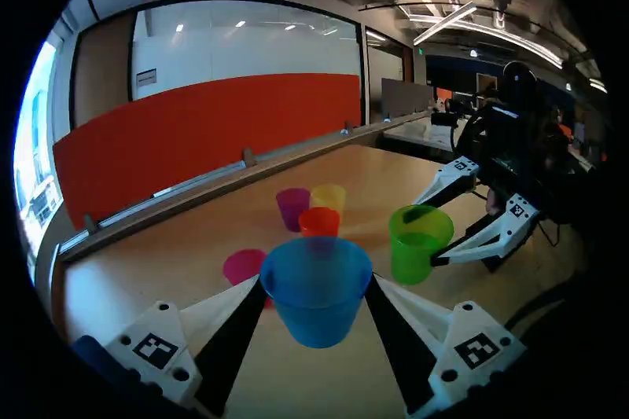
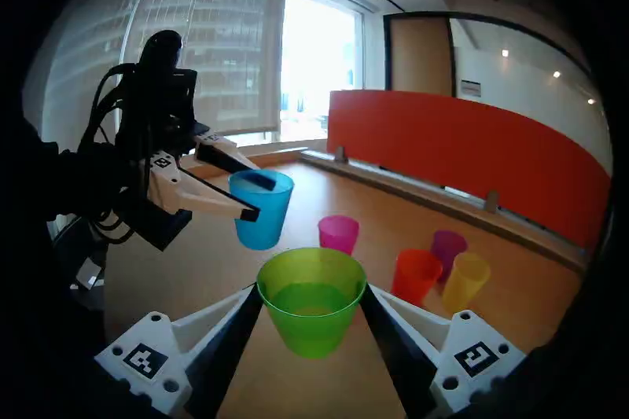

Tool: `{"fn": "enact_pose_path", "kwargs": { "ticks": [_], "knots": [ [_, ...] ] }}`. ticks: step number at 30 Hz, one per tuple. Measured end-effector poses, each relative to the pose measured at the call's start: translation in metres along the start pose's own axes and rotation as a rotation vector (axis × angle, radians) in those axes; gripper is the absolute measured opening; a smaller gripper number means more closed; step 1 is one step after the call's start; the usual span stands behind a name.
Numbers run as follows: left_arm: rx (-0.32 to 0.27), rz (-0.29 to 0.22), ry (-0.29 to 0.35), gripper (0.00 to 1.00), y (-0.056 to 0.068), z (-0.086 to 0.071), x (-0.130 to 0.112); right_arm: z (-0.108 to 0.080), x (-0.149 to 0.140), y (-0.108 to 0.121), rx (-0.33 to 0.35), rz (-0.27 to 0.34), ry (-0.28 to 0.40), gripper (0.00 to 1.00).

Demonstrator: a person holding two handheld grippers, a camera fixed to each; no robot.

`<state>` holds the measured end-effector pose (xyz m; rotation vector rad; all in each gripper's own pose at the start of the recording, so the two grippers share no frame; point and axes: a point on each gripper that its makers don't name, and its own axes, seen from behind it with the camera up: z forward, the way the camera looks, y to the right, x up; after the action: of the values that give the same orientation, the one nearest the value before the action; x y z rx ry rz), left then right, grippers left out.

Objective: Pour water

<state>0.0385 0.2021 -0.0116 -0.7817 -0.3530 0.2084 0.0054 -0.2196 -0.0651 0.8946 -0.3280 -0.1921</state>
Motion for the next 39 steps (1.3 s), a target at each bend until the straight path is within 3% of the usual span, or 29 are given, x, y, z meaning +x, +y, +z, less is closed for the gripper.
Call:
{"fn": "enact_pose_path", "kwargs": {
  "ticks": [22,39],
  "knots": [
    [0.013,-0.033,-0.143,0.86,-0.017,0.029,-0.052,0.006,-0.032,0.066,-0.052,0.026,-0.141,0.91],
    [0.009,-0.041,-0.225,0.86,-0.028,0.054,-0.084,0.017,-0.048,0.082,-0.052,0.034,-0.192,0.91]
  ]
}}
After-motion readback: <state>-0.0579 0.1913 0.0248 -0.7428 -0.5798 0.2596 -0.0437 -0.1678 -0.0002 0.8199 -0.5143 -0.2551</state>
